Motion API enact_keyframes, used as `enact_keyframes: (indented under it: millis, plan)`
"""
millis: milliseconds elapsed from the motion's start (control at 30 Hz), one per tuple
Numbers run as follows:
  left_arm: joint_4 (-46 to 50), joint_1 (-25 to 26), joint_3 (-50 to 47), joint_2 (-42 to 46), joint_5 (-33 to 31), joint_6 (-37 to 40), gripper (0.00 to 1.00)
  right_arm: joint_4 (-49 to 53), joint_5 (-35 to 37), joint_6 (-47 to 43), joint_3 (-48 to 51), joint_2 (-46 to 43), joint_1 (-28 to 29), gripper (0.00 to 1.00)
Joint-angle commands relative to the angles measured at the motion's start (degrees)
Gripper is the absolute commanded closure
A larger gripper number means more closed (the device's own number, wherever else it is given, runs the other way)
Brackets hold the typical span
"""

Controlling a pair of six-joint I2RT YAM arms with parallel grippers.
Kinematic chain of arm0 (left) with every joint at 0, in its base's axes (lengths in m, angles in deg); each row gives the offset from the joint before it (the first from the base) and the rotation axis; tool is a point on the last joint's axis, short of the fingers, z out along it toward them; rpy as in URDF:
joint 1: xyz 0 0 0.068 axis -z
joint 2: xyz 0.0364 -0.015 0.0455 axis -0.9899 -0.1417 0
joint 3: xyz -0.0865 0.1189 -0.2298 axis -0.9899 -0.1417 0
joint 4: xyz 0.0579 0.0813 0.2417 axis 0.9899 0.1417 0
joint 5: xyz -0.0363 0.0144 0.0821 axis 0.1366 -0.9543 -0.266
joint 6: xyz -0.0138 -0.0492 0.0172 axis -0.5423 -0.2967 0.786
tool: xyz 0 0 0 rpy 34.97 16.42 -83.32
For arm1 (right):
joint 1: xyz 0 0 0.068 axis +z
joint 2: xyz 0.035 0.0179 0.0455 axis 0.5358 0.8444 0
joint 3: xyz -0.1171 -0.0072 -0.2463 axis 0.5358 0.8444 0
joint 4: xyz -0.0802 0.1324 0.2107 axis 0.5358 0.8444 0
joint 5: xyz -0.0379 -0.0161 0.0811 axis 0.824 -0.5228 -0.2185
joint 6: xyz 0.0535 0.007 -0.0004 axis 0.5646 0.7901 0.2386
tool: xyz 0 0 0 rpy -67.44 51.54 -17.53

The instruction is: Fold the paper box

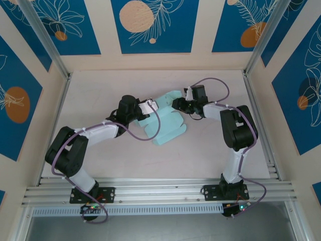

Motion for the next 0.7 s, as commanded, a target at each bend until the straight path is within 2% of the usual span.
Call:
enact_keyframes:
  millis: [0,100,433,667]
  plan:
    - [-1.6,-0.5,0.3,0.4,1.6,-0.9,1.0,-1.9,-2.6,-0.3,-0.4,-1.1,0.6,0.62]
    - [-2.2,-0.4,0.3,0.0,0.8,-0.9,1.0,-2.6,-2.5,0.0,0.9,-2.8,1.0,0.62]
    - [-4.4,2.2,0.0,-2.0,-5.6,3.2,1.0,-6.8,-3.4,3.9,3.1,-1.9,2.6,0.73]
    - [-4.6,4.2,0.6,-4.4,-10.5,7.2,1.0,-9.4,-3.7,6.9,5.5,-2.0,2.6,0.73]
